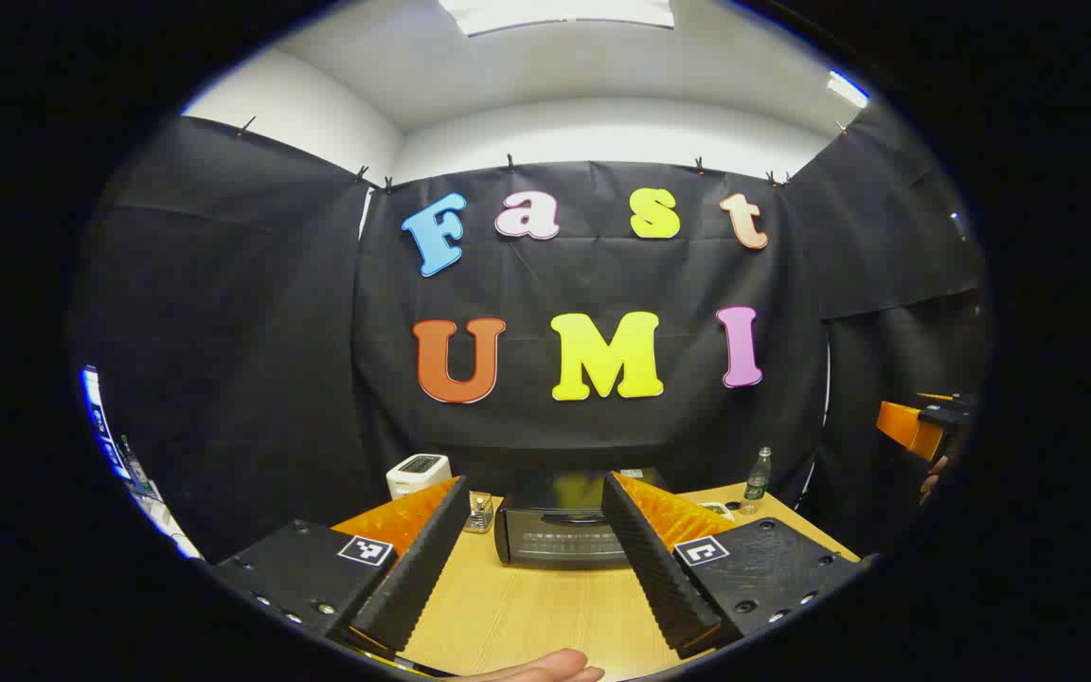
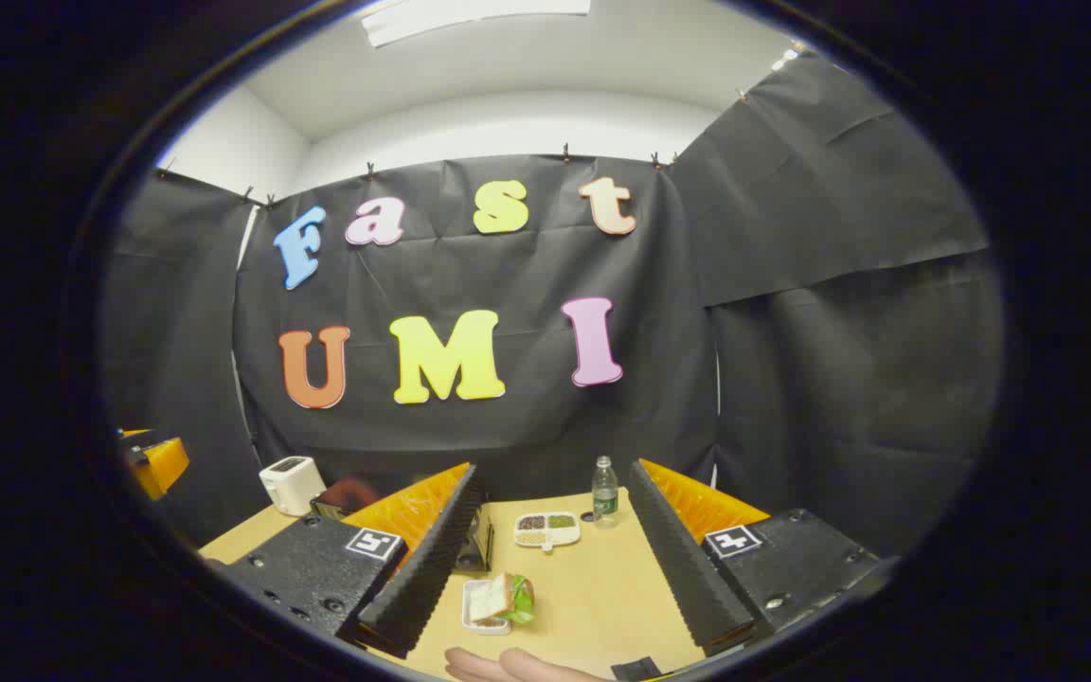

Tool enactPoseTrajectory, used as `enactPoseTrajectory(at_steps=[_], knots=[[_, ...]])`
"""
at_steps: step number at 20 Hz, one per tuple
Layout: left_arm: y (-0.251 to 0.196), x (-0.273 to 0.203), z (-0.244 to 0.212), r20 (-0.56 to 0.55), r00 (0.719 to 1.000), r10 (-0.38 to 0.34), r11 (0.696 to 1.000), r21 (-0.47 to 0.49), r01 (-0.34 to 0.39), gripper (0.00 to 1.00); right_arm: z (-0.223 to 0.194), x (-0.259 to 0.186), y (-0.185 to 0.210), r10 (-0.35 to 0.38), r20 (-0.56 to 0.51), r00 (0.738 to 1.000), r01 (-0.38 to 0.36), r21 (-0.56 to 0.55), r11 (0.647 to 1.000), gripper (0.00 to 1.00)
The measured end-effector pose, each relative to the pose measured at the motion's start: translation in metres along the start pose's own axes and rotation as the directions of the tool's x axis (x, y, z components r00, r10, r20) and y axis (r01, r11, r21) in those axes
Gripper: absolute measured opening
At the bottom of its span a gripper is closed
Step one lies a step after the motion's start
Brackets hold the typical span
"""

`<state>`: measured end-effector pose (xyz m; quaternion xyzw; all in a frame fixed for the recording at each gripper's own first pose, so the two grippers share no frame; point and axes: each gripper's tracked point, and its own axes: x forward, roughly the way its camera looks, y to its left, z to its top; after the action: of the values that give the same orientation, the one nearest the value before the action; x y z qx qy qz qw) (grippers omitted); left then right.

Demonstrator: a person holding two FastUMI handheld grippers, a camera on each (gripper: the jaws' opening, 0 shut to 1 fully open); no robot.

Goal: Open the electric oven with the left hand, put the food in, and close the electric oven.

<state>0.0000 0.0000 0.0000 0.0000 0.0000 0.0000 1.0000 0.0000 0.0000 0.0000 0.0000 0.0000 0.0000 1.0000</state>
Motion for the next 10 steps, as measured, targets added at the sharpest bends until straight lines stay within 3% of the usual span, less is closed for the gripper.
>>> enactPoseTrajectory(at_steps=[3, 4, 5, 6, 7, 10], knots=[[-0.006, 0.001, -0.002, -0.001, 1.0, -0.011, 1.0, 0.009, 0.011, 0.92, -0.002, 0.0, 0.003, 0.007, -0.002, 1.0, -0.007, -0.022, 1.0, 0.96], [-0.007, 0.003, -0.004, -0.006, 1.0, -0.015, 1.0, 0.007, 0.015, 0.82, -0.001, 0.0, 0.002, 0.008, -0.002, 1.0, -0.008, -0.029, 1.0, 0.96], [-0.01, 0.004, -0.004, -0.009, 1.0, -0.02, 1.0, 0.003, 0.02, 0.92, -0.002, 0.0, 0.005, 0.016, -0.008, 1.0, -0.016, -0.033, 0.999, 0.96], [-0.011, 0.005, -0.005, -0.013, 1.0, -0.024, 1.0, 0.003, 0.024, 0.82, -0.004, 0.001, 0.006, 0.019, -0.014, 1.0, -0.019, -0.036, 0.999, 0.96], [-0.013, 0.006, -0.007, -0.015, 1.0, -0.026, 1.0, 0.004, 0.026, 0.92, -0.004, 0.002, 0.004, 0.017, -0.016, 1.0, -0.018, -0.039, 0.999, 0.96], [-0.013, 0.012, -0.005, -0.004, 1.0, -0.026, 1.0, 0.013, 0.026, 0.92, -0.004, 0.003, 0.002, 0.015, -0.014, 1.0, -0.016, -0.052, 0.999, 0.96]])
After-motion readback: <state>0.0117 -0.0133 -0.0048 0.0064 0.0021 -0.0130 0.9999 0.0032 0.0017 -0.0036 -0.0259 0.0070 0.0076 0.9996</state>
